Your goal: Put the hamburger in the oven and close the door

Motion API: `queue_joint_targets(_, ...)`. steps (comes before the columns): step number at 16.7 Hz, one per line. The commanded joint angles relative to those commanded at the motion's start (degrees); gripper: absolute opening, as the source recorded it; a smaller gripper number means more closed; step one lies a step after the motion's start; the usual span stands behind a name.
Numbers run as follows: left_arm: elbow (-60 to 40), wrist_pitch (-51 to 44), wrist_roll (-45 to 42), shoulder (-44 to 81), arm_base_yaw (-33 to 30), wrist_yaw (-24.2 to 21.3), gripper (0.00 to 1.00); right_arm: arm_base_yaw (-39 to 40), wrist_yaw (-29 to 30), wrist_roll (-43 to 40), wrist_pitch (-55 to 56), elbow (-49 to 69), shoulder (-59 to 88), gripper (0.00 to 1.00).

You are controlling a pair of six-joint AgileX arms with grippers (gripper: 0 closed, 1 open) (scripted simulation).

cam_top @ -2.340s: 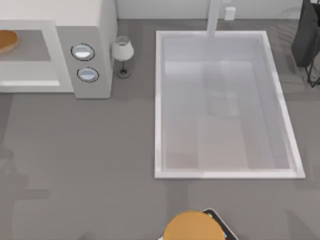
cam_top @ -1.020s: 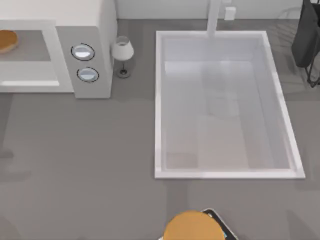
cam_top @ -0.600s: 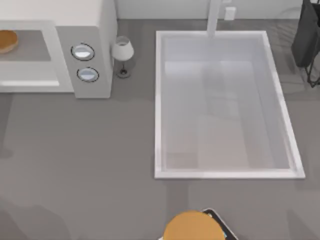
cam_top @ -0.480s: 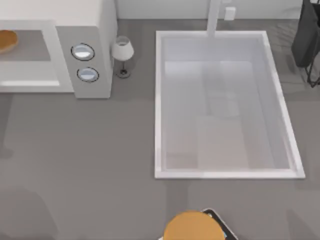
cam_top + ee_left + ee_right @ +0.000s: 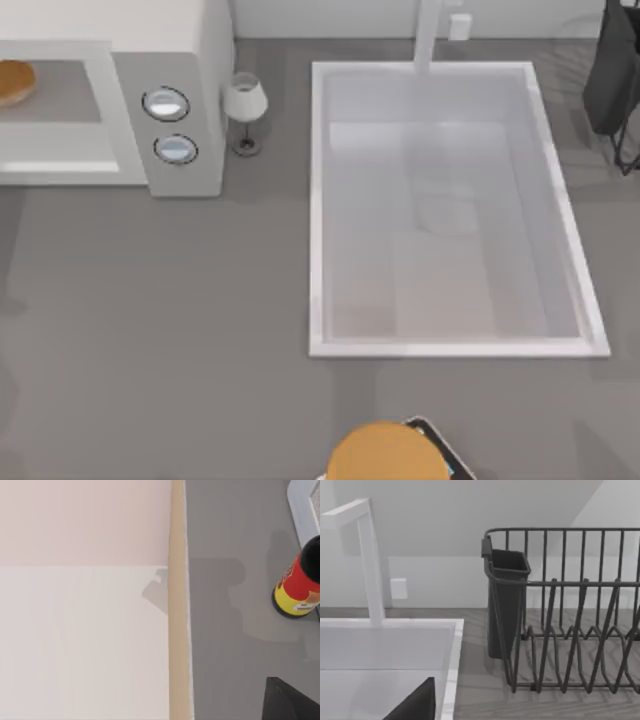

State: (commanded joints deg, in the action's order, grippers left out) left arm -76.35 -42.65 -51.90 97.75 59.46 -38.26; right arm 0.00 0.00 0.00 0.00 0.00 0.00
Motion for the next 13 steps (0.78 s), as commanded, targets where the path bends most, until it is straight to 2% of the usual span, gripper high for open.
queue_joint_targets(7,0.7,0.9,-0.3,0.7,-0.4,0.0,0.0,0.0,0.0,0.0,0.0,0.0,0.0,1.0)
queue_joint_targets(13,10.3,16.4,-0.5,5.3,-0.1,0.0,0.0,0.0,0.0,0.0,0.0,0.0,0.0,1.0)
